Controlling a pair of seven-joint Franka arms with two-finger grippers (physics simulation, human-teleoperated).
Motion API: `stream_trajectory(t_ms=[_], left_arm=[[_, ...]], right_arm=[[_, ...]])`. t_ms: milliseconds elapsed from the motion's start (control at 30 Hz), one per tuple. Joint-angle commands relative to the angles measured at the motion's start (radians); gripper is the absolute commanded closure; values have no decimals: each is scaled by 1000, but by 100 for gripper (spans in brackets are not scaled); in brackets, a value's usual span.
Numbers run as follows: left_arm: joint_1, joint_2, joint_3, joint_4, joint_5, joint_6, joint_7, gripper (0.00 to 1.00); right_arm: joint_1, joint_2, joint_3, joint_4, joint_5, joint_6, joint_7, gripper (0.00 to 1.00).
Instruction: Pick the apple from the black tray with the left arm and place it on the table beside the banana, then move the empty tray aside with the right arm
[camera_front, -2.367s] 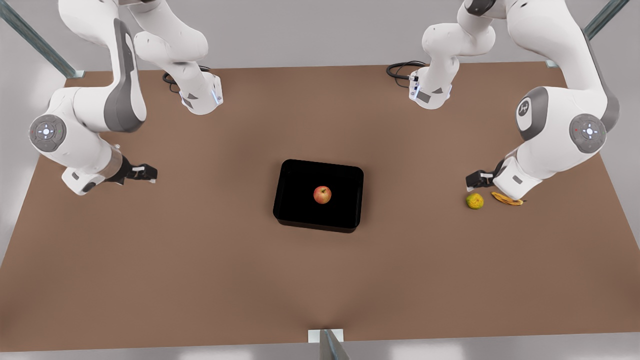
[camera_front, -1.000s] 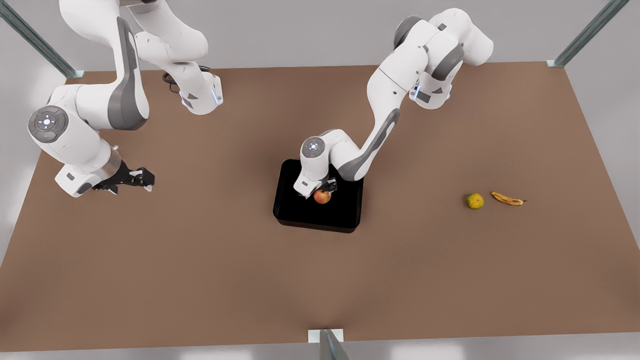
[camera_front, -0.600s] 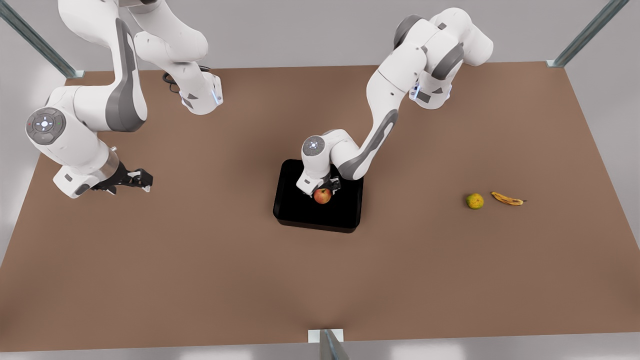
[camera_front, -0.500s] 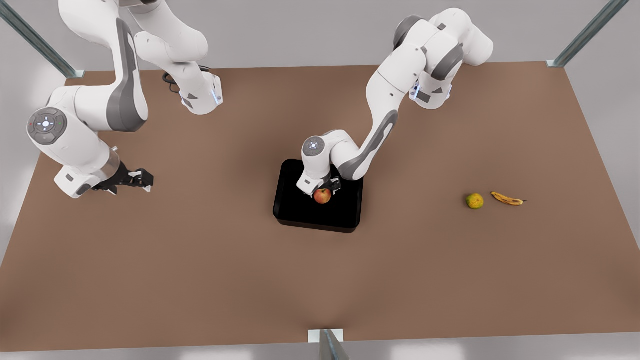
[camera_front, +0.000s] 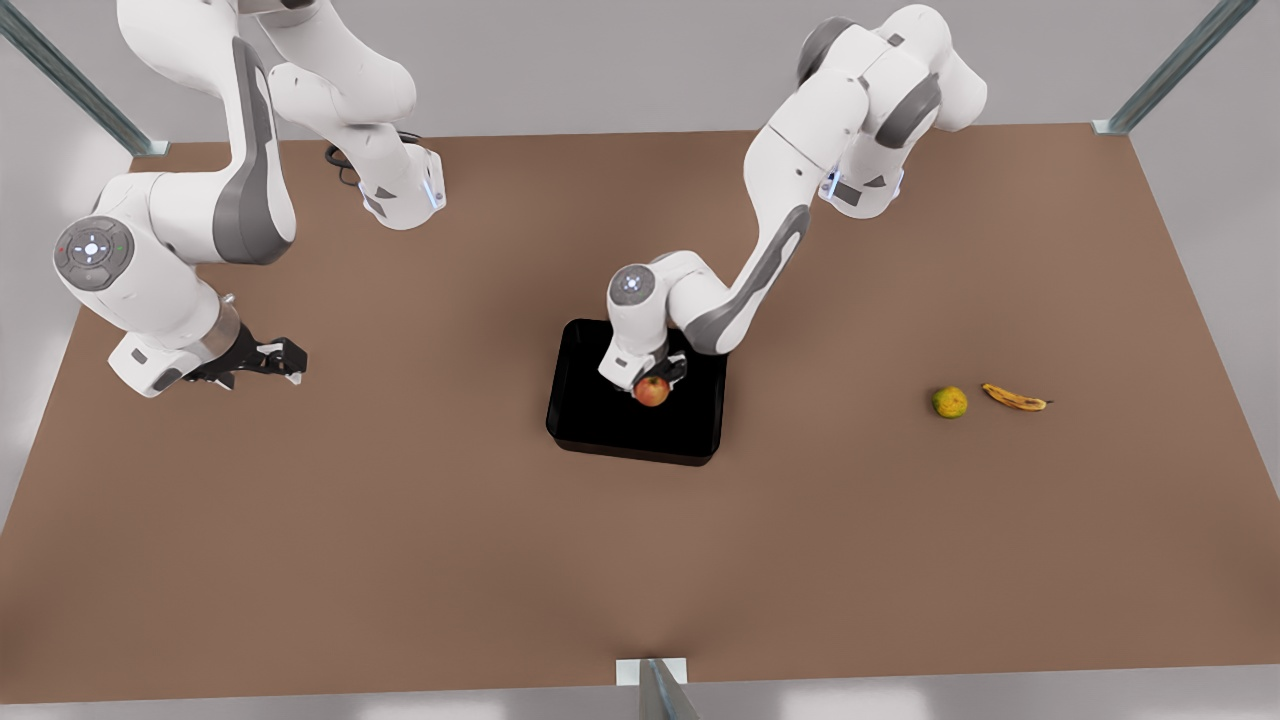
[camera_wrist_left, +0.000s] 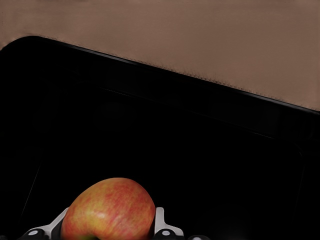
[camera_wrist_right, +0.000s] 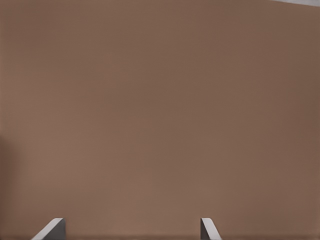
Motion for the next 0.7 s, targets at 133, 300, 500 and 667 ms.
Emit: stream_trajectory(t_ms=[133,300,500,667], left_arm=[[193,-184,0,0,-134,-354,467,27],[569,-185,3,-1,-134,-325,1141,27],[757,-29,5,-44,-122,-107,1405,15],[757,-61,9,-38,-125,-141,1393,0]], right_arm=[[89,0,98,31,11,-58,233,0],[224,-2,101,31,148,-63,715,0],[228,-8,163,-2,158,-71,873,0],[217,-57,158,-283,249,393,912,0]])
